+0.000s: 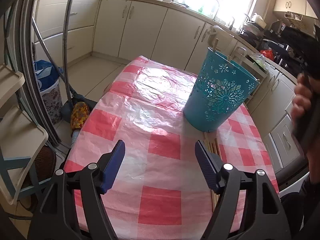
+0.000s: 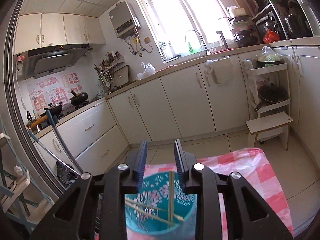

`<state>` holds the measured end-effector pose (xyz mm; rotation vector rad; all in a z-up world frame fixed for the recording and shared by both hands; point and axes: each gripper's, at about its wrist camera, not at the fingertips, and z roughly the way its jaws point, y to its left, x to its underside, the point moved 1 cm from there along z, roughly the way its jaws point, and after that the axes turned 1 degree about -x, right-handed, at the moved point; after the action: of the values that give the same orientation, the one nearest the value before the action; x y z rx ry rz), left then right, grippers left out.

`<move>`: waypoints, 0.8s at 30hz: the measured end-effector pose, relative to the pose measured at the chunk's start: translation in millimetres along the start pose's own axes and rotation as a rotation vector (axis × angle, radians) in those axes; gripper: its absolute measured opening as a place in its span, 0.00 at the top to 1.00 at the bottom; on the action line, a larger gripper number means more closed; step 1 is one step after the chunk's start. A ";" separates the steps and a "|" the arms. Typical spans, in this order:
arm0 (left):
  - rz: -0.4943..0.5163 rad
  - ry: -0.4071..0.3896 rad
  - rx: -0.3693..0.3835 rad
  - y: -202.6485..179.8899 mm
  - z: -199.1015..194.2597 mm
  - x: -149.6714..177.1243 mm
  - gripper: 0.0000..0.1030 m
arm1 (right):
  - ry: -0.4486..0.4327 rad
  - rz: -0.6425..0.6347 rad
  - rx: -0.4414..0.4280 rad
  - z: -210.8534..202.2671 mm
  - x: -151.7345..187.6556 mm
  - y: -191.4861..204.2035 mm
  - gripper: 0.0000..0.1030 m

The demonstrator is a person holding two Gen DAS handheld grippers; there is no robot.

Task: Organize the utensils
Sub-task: 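Bring the open right gripper back around a loose chopstick on the cloth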

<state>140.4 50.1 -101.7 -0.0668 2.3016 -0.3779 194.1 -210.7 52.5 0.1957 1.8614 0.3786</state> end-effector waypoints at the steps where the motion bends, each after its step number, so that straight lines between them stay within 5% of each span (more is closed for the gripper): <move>1: -0.003 0.002 -0.003 0.8 -0.9 0.5 0.33 | 0.022 -0.007 0.015 -11.0 13.0 -3.5 0.62; 6: 0.007 0.029 -0.015 -0.3 -1.4 5.7 0.31 | 0.283 -0.090 0.132 -26.0 106.6 -22.4 0.60; 8: 0.019 0.041 -0.018 -3.3 -2.3 9.1 0.30 | 0.402 -0.087 0.147 -20.6 142.3 -29.6 0.74; 11: 0.042 0.053 -0.022 -8.7 -5.2 14.6 0.26 | 0.516 -0.108 0.147 -9.6 178.8 -25.9 0.78; 24: 0.090 0.096 -0.040 -19.5 -8.9 23.8 0.23 | 0.589 -0.202 0.177 22.1 200.5 -9.2 0.83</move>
<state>116.2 29.8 -107.0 0.0352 2.3975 -0.2951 151.7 -151.6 -135.8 0.0099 2.4730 0.1339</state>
